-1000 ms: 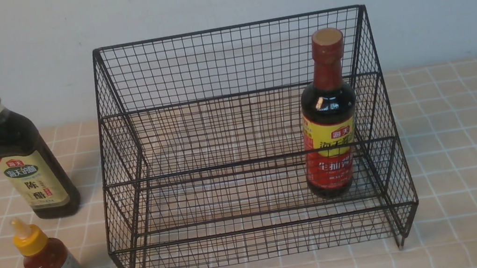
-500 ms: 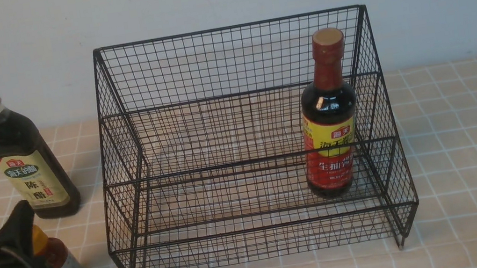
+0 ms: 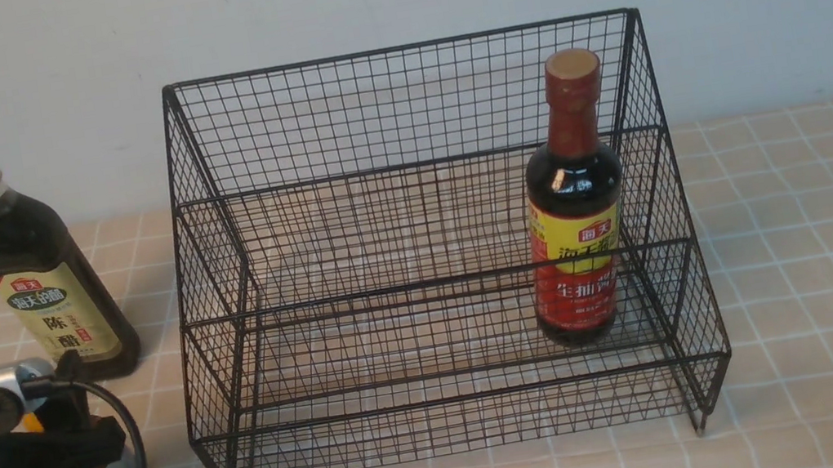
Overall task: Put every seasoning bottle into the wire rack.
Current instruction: Use the left arm to grab the condiment bottle closest to it
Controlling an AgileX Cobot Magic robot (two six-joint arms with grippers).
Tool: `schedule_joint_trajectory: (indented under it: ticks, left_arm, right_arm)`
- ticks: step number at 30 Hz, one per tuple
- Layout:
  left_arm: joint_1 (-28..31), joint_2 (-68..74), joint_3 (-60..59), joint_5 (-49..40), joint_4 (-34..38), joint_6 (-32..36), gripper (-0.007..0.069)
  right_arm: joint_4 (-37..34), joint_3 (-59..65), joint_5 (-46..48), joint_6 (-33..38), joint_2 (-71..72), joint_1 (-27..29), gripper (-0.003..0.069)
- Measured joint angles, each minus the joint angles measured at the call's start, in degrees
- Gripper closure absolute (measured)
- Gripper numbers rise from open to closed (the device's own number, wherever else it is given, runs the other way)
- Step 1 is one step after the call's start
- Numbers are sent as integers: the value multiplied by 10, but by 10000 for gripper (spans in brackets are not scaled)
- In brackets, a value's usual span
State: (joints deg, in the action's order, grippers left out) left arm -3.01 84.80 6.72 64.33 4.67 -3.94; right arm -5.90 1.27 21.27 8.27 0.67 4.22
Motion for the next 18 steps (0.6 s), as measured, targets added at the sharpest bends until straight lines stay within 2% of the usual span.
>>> schedule_joint_trajectory:
  ticks: [3,8,14,18]
  left_arm:
    - [0,9,0,3,-21,0,384]
    - [0,-4,0,-7,-30,1,377]
    - [0,-100,0,-75,-47,0,377]
    - [0,-223,29,-266,-51,-1,377]
  right_arm:
    - [0,0,0,0,0,0,671]
    - [0,0,0,0,0,0,671]
    - [0,0,0,0,0,0,671]
    - [0,0,0,0,0,0,671]
